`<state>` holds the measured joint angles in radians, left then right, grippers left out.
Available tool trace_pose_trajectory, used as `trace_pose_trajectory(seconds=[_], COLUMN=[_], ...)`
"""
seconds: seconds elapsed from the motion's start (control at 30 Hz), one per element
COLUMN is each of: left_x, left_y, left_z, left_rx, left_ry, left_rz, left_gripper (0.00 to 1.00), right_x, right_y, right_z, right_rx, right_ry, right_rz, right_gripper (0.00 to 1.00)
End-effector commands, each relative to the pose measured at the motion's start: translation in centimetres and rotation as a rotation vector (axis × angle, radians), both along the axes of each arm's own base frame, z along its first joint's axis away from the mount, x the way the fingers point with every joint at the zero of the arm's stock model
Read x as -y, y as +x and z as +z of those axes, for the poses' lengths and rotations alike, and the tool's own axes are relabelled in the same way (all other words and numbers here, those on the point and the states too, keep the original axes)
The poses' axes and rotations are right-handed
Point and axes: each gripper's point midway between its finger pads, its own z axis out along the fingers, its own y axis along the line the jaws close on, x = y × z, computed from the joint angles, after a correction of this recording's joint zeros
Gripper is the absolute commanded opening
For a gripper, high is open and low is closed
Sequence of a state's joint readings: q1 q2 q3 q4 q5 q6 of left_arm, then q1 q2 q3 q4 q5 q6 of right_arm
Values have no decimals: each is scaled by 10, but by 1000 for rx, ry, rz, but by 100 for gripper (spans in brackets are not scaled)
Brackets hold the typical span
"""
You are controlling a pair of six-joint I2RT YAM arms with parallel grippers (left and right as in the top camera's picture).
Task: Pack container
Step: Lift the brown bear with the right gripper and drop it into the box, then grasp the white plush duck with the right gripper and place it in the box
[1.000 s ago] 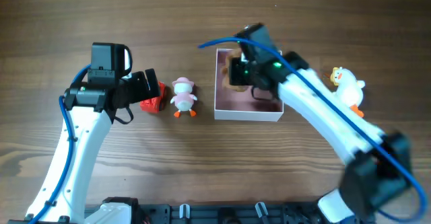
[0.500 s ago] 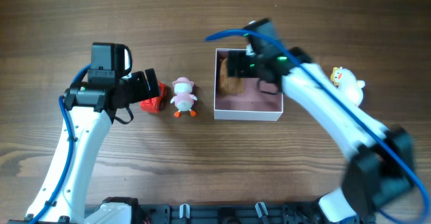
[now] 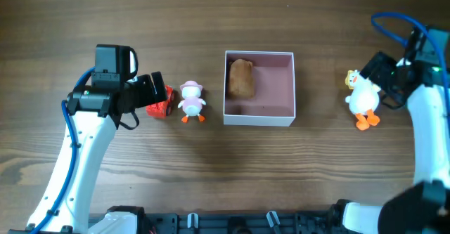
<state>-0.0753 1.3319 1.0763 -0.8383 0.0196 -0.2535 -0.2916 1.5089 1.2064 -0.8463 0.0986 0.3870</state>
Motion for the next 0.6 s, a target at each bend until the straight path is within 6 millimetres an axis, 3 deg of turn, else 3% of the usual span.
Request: trace_pose_trajectory(seconds=[0.0, 0.07, 0.17, 0.2, 0.27, 0.3, 0.33, 0.43, 0.57], left_x=[-4, -4, -4, -4, -4, -4, -4, -4, -4], left_y=[4, 4, 4, 4, 4, 4, 4, 4, 4], left_z=[5, 5, 5, 5, 5, 5, 5, 5, 5], left_rx=[13, 12, 13, 13, 13, 13, 13, 13, 13], left_ry=[2, 2, 2, 2, 2, 2, 2, 2, 2], left_rz=[23, 23, 23, 23, 23, 23, 23, 23, 23], left_gripper=[100, 100, 100, 100, 100, 100, 100, 100, 100], right_x=[-4, -3, 0, 0, -2, -4, -7, -32, -114], right_y=[-7, -5, -5, -6, -4, -1, 1, 14, 19], right_z=[-58, -88, -114, -118, -120, -113, -105, -55, 43], right_rx=[-124, -179, -235, -243, -240, -220, -198, -55, 231], right_ry=[50, 68, 70, 74, 89, 97, 111, 176, 283], right_rz=[-4, -10, -25, -27, -32, -27, -20, 48, 294], right_gripper=[99, 99, 98, 86, 39, 13, 4, 4, 4])
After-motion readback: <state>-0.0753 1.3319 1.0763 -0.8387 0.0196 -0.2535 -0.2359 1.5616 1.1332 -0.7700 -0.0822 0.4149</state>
